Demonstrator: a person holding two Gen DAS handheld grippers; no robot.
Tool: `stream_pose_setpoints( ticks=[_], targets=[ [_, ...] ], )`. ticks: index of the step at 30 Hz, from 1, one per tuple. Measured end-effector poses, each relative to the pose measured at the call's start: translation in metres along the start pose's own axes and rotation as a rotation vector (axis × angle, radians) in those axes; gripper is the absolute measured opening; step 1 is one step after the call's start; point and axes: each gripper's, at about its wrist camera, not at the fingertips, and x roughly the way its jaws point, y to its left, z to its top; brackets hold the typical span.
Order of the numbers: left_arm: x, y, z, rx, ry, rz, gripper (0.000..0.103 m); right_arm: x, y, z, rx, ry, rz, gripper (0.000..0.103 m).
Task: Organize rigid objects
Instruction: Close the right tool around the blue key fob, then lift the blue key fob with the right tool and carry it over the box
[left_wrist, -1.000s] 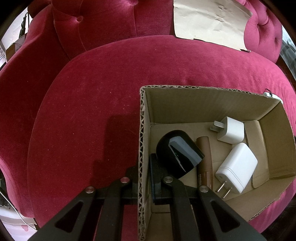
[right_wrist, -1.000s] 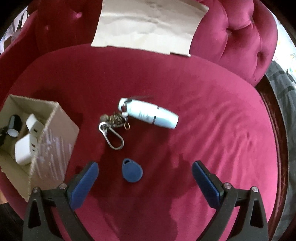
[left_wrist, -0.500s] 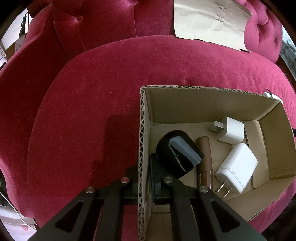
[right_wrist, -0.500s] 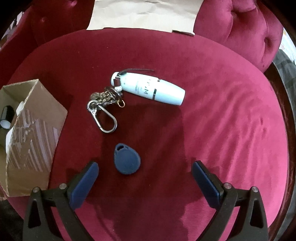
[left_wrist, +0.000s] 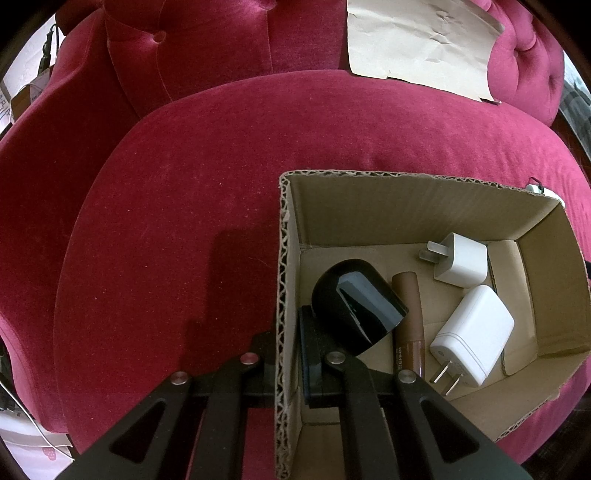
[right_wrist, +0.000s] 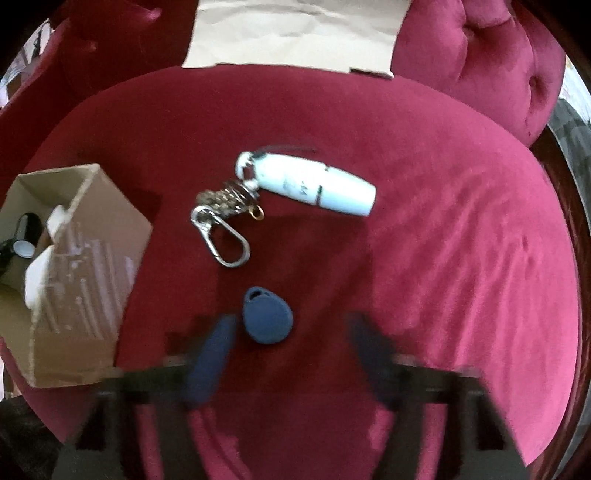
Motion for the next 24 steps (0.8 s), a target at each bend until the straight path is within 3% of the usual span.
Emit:
stream_pose_setpoints(
  ticks=[1, 15, 24],
  targets=[
    [0.0, 0.0, 0.0, 0.0, 0.0, 0.001, 0.006, -0.001, 0.001, 0.0, 0.001, 0.002, 0.011, 0.027],
    [0.0, -0.001, 0.0, 0.0, 0.0, 0.001, 0.006, -0.006, 0.002, 0.005, 0.011, 0.015, 0.007, 0.028],
    [0.001, -0.001, -0.001, -0.001, -0.001, 0.001, 0.006, -0.032, 0.001, 0.019, 0.019, -0.017, 0.0, 0.028]
  ],
)
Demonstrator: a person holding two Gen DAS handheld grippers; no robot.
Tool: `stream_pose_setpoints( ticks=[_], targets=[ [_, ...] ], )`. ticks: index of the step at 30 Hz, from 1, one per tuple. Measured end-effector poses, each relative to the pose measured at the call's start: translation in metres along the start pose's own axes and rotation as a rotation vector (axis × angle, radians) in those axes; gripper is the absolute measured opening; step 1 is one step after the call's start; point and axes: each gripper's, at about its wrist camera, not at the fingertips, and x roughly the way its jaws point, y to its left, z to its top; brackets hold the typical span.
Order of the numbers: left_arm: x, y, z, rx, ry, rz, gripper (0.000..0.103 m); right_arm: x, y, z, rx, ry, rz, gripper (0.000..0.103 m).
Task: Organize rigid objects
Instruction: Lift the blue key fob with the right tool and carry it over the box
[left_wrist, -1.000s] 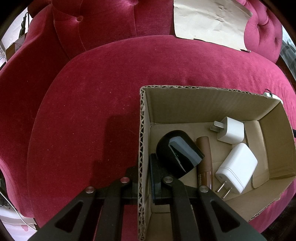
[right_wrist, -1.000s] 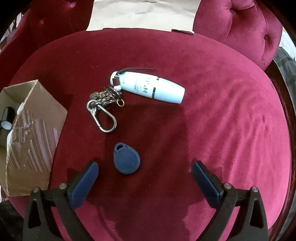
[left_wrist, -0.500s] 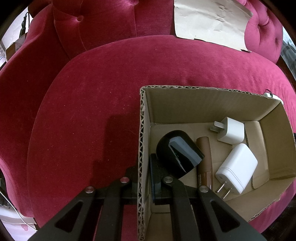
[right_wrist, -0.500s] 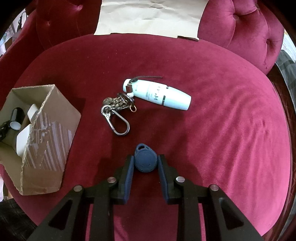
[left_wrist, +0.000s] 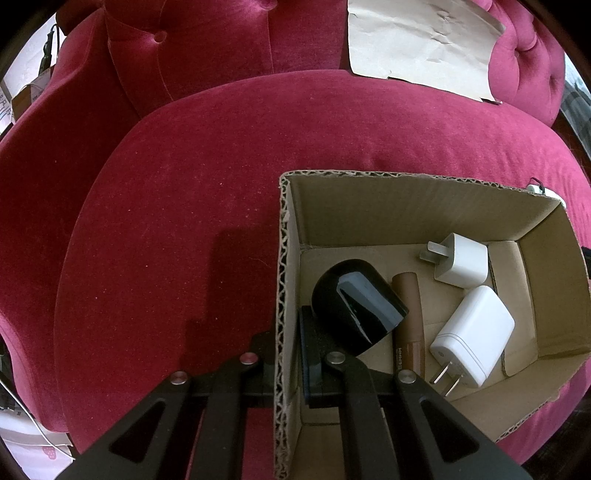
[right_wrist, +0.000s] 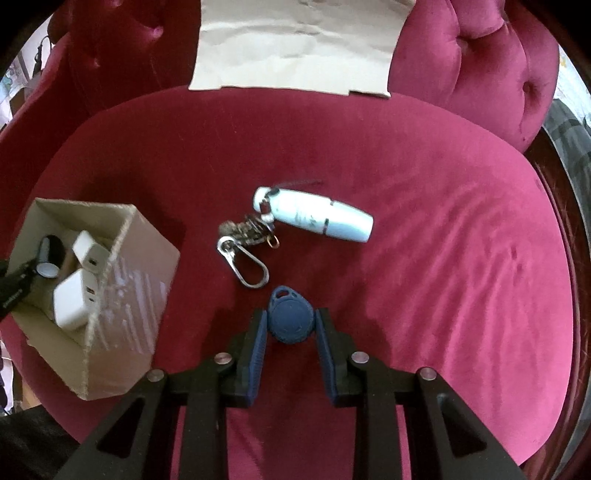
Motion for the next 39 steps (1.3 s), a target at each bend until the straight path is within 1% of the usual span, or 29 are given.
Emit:
stream_pose_setpoints(
  ticks=[12, 16, 24, 39],
  targets=[
    [0.0, 0.0, 0.0, 0.001, 0.001, 0.0, 0.006, -0.036, 0.012, 0.02, -0.003, -0.076, 0.013, 0.028],
    [0.0, 0.0, 0.0, 0.001, 0.001, 0.0, 0.006, -0.043, 0.028, 0.03, -0.021, -0.092, 0.023, 0.028],
    [0.0, 0.0, 0.0, 0.001, 0.001, -0.001, 0.006, -0.05, 0.057, 0.031, -0.057, -0.131, 0.06, 0.028],
    [0.0, 0.0, -0.001, 0.0, 0.001, -0.001, 0.006, -0.052, 0.112, 0.035, -0.137, -0.135, 0.14, 0.028]
  ],
)
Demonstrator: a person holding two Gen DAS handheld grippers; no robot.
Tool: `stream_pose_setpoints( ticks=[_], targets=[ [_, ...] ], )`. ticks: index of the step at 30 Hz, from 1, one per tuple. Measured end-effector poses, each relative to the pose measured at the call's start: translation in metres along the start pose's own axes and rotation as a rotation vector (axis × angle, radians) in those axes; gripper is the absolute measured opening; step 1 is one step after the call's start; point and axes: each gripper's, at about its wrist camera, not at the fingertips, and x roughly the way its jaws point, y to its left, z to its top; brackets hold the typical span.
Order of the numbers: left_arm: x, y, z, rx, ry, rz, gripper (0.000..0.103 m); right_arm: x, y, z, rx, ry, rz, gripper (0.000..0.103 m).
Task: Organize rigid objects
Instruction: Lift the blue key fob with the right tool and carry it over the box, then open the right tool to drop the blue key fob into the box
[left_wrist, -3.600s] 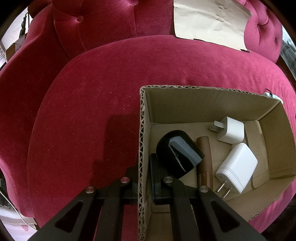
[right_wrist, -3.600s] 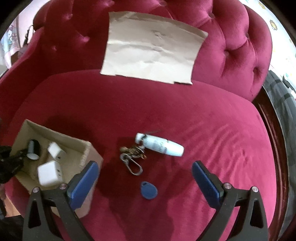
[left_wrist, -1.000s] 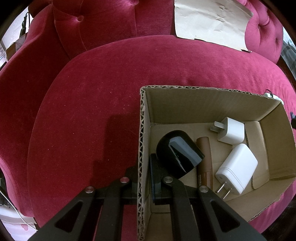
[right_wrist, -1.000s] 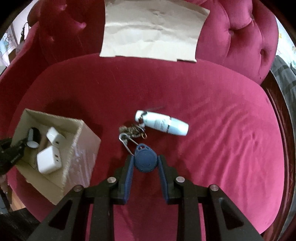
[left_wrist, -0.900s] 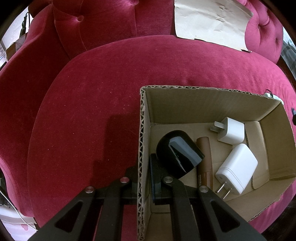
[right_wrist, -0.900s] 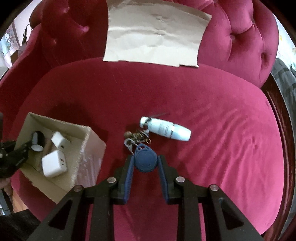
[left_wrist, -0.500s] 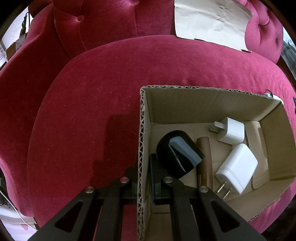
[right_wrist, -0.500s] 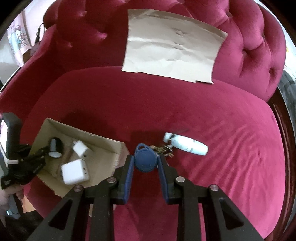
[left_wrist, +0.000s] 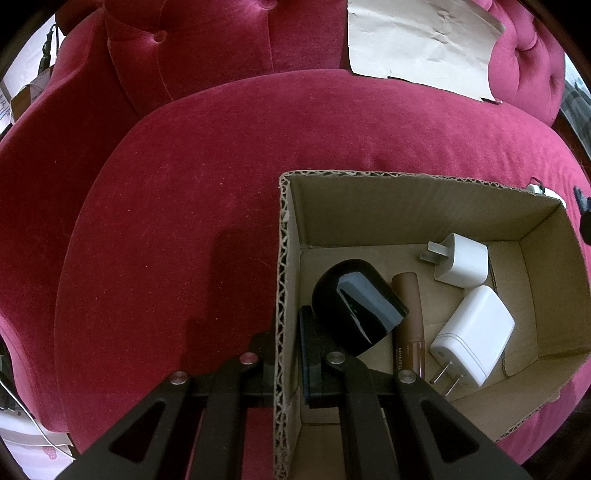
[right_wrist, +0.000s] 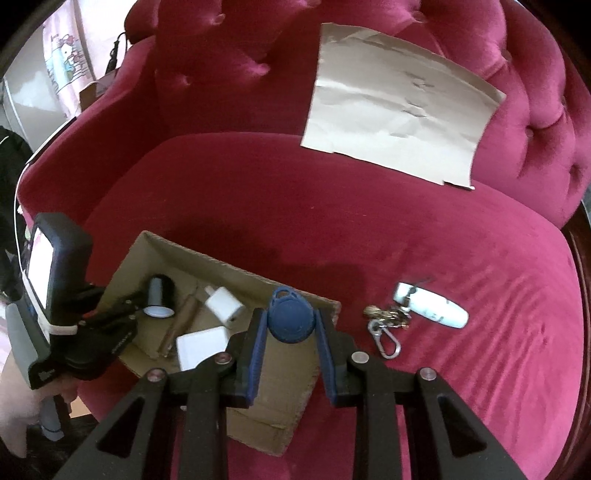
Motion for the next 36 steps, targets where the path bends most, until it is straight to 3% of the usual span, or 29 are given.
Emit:
stream_pose_setpoints(
  ticks=[15, 36],
  targets=[
    [0.0, 0.0, 0.001, 0.0, 0.0, 0.0, 0.006, 0.023, 0.049, -0.005, -0.058, 0.04, 0.07, 0.028],
    [0.0, 0.002, 0.002, 0.001, 0.002, 0.0, 0.006, 0.034, 0.062, -0.007, -0.067, 0.049, 0.108, 0.028]
  ],
)
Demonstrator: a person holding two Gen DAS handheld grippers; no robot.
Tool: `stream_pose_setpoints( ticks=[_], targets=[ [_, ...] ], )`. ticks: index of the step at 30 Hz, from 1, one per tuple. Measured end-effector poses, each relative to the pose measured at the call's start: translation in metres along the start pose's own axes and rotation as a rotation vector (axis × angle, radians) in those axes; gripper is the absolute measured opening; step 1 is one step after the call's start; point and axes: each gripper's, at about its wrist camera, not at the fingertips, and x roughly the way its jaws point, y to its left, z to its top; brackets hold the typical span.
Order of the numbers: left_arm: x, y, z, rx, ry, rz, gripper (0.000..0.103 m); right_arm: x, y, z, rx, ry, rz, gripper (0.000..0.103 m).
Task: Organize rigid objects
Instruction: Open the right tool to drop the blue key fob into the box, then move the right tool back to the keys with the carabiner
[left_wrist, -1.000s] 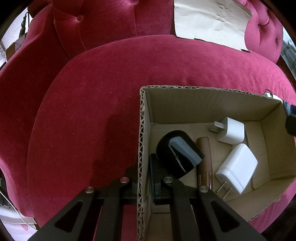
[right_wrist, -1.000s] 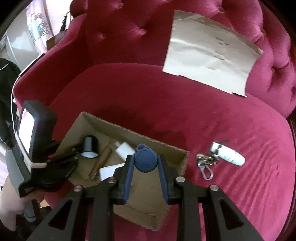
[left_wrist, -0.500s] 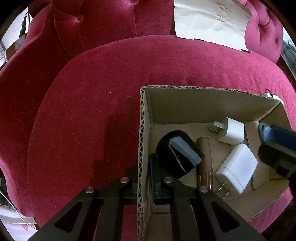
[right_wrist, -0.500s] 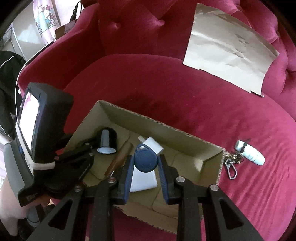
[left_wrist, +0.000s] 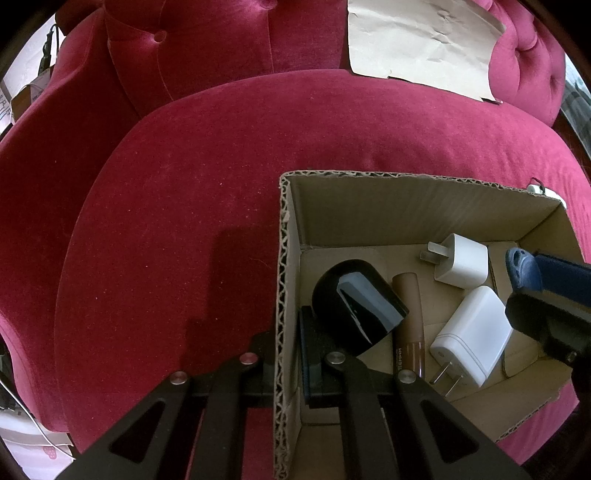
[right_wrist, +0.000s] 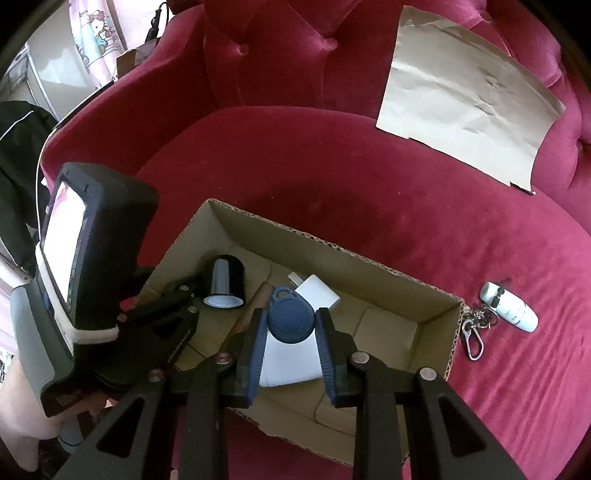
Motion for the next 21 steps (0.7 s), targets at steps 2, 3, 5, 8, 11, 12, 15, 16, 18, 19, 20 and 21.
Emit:
stream_pose_setpoints(
  ticks=[2, 3, 5, 8, 11, 12, 15, 16, 18, 19, 20, 21],
  targets=[
    [0.0, 0.0, 0.0, 0.0, 0.002, 0.0, 0.006, -0.001, 0.001, 0.001, -0.004, -0.004, -0.001, 0.028],
    [-0.001, 0.001, 0.001, 0.001, 0.002, 0.0, 0.006, -0.002, 0.001, 0.001, -0.005, -0.009, -0.003, 0.028],
    [-0.001, 0.001, 0.001, 0.001, 0.0, 0.0, 0.006, -0.004, 0.002, 0.0, -0.008, -0.02, -0.013, 0.033],
    [-0.001, 0.001, 0.001, 0.001, 0.0, 0.0, 0.006, -0.007, 0.003, -0.002, -0.01, -0.033, -0.047, 0.054],
    [0.0, 0.0, 0.001, 0.0, 0.0, 0.002, 0.006, -0.01, 0.002, -0.001, -0.012, -0.04, -0.064, 0.07],
    [0.0, 0.0, 0.001, 0.0, 0.0, 0.003, 0.006, -0.011, 0.001, -0.001, -0.012, -0.046, -0.069, 0.073],
    [0.0, -0.001, 0.0, -0.001, -0.002, 0.003, 0.006, -0.016, 0.001, 0.001, -0.011, -0.071, -0.085, 0.089],
    [0.0, -0.001, 0.0, -0.001, -0.002, 0.003, 0.006, -0.017, 0.001, 0.001, -0.013, -0.079, -0.09, 0.095],
    [0.0, -0.001, 0.0, 0.0, -0.002, 0.003, 0.006, -0.018, 0.002, 0.003, -0.017, -0.089, -0.097, 0.099],
    [0.0, -0.001, 0.0, -0.001, -0.001, 0.003, 0.006, -0.018, 0.002, 0.003, -0.018, -0.091, -0.096, 0.102],
    [0.0, -0.001, 0.0, -0.001, -0.001, 0.003, 0.006, -0.018, 0.002, 0.003, -0.019, -0.09, -0.095, 0.103],
    [0.0, -0.001, 0.0, -0.001, -0.001, 0.003, 0.006, -0.018, 0.002, 0.003, -0.018, -0.092, -0.096, 0.103]
  ],
)
